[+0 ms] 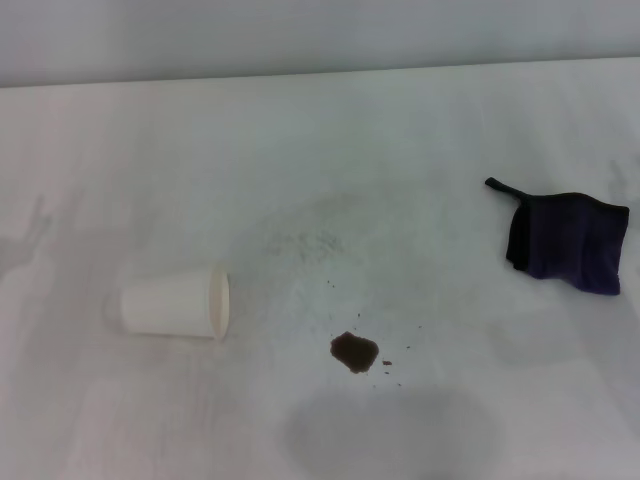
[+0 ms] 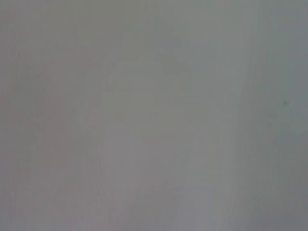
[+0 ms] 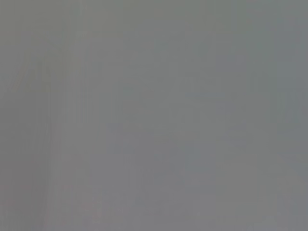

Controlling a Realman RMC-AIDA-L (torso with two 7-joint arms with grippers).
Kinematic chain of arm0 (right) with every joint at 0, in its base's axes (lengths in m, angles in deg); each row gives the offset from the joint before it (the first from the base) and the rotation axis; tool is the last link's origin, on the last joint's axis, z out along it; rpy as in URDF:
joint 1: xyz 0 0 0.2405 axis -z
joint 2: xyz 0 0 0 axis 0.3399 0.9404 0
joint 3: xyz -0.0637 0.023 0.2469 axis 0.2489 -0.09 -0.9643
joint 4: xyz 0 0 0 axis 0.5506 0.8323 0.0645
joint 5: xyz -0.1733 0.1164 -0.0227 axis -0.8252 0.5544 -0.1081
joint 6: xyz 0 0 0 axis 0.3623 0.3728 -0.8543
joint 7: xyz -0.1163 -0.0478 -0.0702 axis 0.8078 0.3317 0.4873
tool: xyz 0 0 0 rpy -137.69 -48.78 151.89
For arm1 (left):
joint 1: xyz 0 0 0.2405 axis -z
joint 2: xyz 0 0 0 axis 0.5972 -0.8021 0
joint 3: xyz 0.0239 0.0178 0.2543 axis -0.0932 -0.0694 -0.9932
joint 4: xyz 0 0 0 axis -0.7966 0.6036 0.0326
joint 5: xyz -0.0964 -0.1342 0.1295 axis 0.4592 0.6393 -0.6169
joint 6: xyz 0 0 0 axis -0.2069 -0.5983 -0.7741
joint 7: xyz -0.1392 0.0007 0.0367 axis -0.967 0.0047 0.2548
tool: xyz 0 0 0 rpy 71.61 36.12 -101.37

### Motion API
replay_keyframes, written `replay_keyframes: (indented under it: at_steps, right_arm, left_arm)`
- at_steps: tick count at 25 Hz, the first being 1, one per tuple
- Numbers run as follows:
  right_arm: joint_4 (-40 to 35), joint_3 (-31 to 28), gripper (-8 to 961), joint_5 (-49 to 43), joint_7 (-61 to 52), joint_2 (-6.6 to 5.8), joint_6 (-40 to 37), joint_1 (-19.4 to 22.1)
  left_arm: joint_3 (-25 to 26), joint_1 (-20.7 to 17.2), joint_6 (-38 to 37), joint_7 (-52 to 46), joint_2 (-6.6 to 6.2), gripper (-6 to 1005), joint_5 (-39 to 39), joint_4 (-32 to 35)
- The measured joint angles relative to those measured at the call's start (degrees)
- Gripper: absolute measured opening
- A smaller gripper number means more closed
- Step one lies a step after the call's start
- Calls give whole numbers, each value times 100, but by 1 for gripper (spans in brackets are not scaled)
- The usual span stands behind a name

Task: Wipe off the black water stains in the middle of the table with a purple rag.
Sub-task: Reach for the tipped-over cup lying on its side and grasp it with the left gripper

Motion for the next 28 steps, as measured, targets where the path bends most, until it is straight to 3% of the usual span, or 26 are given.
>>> replay_keyframes:
  at_steps: [23,28]
  right_arm:
    - [10,1,333,-2,1,8,-12,-73]
    - [10,30,334,-22,-21,8,-225,-139]
  left_arm:
    - [40,57,-46,-9,-10,876,70,29]
    - [-40,95,-665,-351,-120,875,-171,131]
